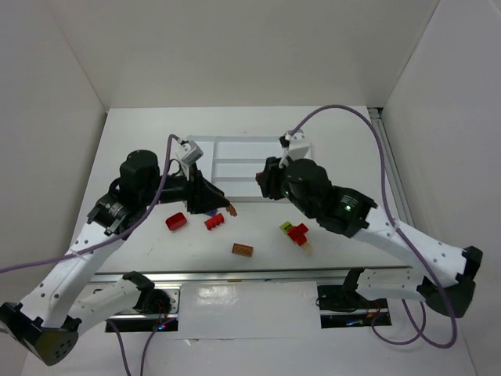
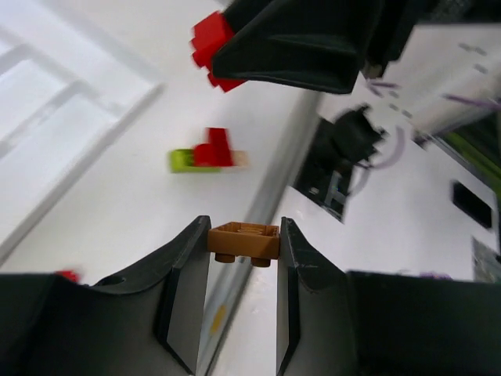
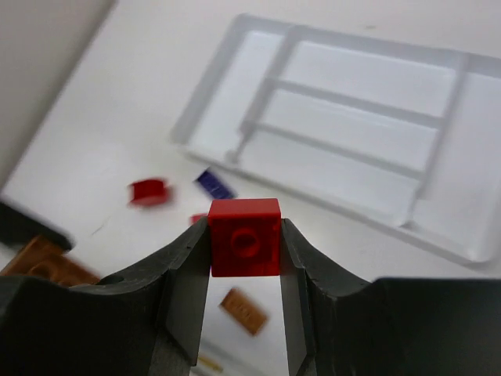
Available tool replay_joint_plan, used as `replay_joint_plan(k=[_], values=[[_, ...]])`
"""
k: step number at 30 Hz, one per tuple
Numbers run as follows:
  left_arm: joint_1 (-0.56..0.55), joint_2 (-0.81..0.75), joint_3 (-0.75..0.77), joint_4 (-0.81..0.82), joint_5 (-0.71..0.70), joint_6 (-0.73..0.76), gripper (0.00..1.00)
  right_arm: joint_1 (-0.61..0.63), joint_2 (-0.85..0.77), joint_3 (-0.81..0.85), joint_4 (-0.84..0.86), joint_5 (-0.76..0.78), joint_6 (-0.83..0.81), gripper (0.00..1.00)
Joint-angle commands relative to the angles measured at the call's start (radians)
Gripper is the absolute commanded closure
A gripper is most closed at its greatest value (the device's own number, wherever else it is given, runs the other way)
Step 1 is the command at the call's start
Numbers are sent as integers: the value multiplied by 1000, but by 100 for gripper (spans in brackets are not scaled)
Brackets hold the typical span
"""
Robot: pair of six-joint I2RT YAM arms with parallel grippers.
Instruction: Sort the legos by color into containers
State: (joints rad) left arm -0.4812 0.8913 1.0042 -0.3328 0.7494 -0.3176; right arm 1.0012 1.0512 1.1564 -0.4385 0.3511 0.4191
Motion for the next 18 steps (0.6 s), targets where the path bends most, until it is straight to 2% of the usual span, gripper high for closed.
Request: replay_joint_plan(k=[1, 3, 4, 8, 9, 13, 18], values=[[1, 64, 83, -99, -273, -27, 100, -36, 194, 95, -115, 399, 12, 66], [1, 92, 105, -116, -392, -63, 100, -91, 260, 146, -96, 384, -22, 66], [1, 92, 105, -126, -438, -77, 100, -160, 301, 146, -76, 353, -34, 66], [1, 149, 181, -207, -672, -118, 100, -367, 368, 146, 65, 101, -75, 65], [1, 171, 182, -207, -691, -118, 100, -451, 384, 157, 82, 59, -75, 65], [1, 231, 182, -117, -700, -161, 100, -588, 496, 209, 130, -59, -97, 65], [1, 415, 284, -94, -740, -210, 100, -690, 638, 269, 164, -178, -97, 64]])
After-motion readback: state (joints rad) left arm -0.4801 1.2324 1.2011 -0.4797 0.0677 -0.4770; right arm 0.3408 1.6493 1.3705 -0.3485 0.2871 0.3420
